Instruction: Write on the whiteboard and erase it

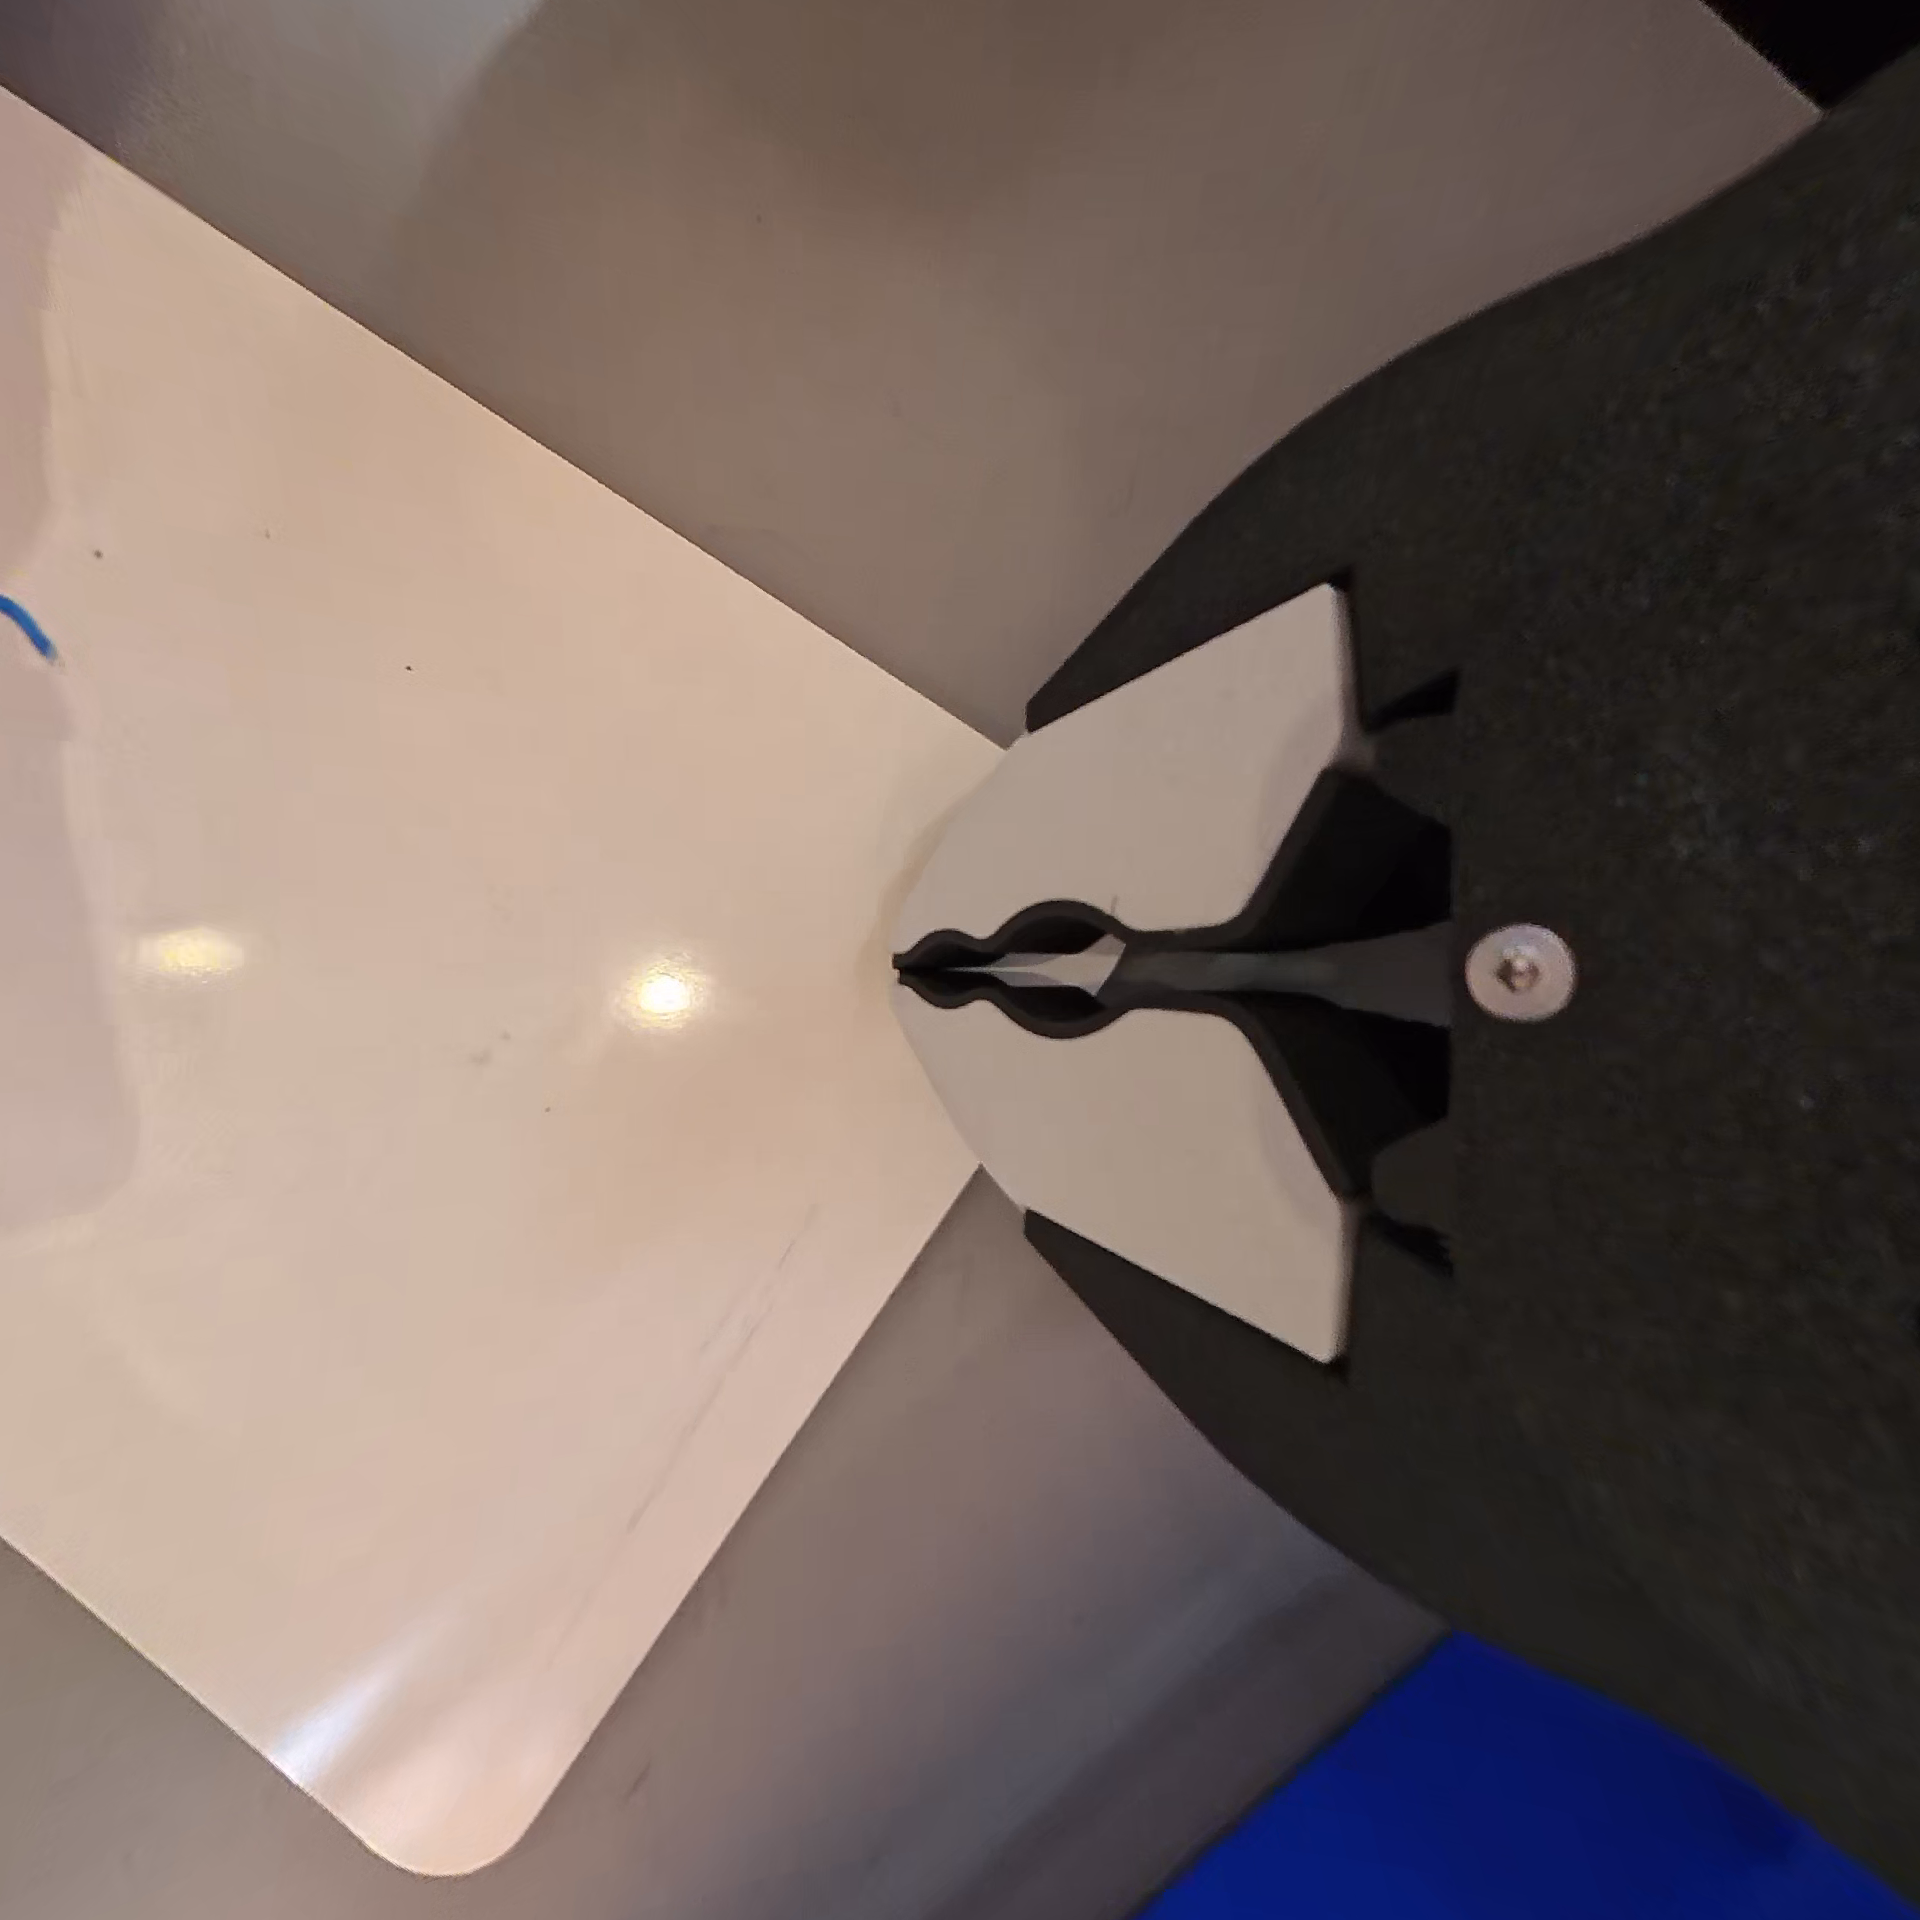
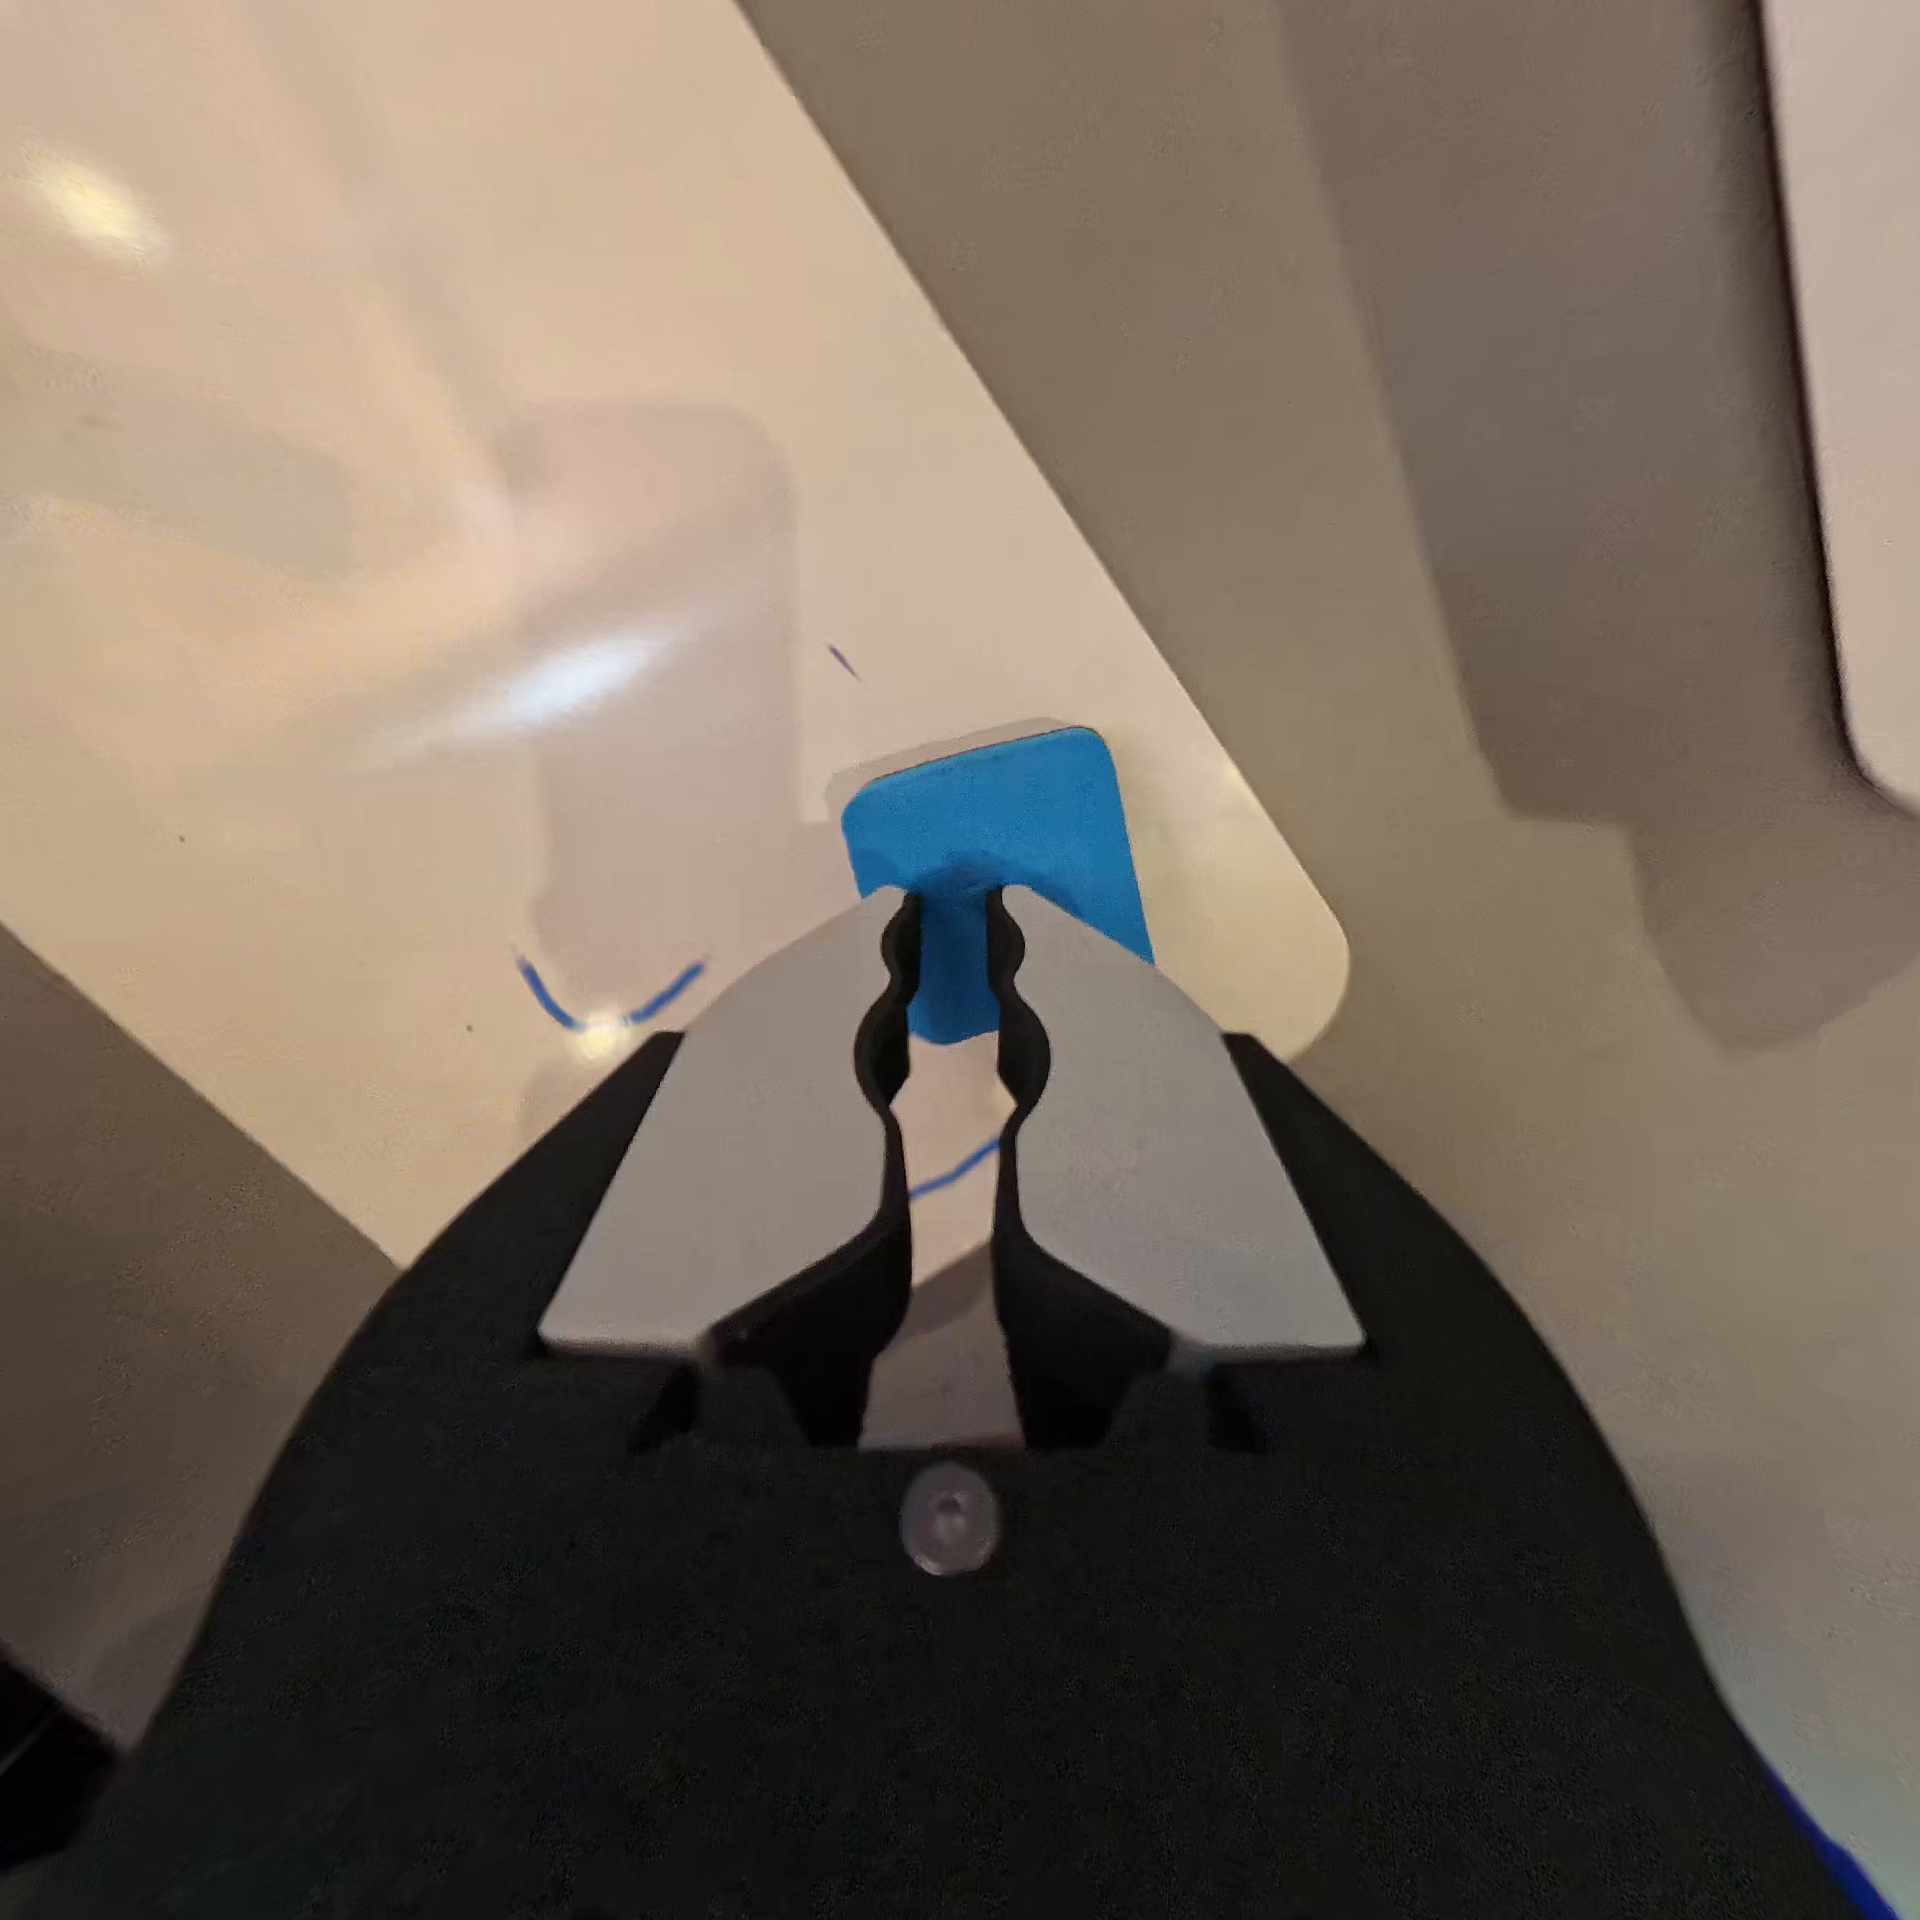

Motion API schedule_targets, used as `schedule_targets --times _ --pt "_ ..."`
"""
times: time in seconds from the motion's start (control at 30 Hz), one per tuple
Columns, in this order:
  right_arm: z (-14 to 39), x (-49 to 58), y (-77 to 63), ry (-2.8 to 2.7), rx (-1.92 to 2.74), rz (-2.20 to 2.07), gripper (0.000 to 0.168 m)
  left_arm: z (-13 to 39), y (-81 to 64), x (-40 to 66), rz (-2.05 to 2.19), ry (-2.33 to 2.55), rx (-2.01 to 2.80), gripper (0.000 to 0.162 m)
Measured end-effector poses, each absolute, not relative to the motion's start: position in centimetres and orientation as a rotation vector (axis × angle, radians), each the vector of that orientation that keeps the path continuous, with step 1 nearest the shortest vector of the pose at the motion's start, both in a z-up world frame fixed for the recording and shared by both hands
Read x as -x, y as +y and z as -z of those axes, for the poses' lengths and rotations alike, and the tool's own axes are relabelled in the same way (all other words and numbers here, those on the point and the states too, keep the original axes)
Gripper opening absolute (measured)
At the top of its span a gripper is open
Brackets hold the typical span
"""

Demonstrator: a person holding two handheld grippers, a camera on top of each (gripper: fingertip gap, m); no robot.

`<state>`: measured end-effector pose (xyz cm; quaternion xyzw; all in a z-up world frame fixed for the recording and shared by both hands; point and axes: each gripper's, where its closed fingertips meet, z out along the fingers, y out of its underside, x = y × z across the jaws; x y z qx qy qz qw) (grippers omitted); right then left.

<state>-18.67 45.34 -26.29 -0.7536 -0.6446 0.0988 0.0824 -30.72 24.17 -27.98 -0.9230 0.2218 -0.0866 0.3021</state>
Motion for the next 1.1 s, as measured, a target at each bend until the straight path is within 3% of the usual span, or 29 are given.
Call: schedule_targets --times 0.23,0.4,0.6,0.77,1.1 --pt "26.3 23.3 41.0 -2.089 2.078 -0.259 0.012 28.0 24.3 30.7 0.242 0.59 2.458 0.0" --pt "26.3 18.7 44.8 -1.91 2.27 -0.372 0.008 28.0 24.5 30.4 0.246 0.591 2.452 0.0" --pt "26.4 21.8 39.6 -2.065 2.078 -0.272 0.027 28.0 24.9 30.0 0.255 0.598 2.45 0.0" --pt "26.4 18.3 41.6 -1.967 2.142 -0.283 0.02 28.0 24.7 30.0 0.267 0.598 2.45 0.0" --pt "24.4 18.0 42.9 -2.042 1.937 -0.144 0.027 28.0 24.6 30.0 0.266 0.604 2.45 0.0"
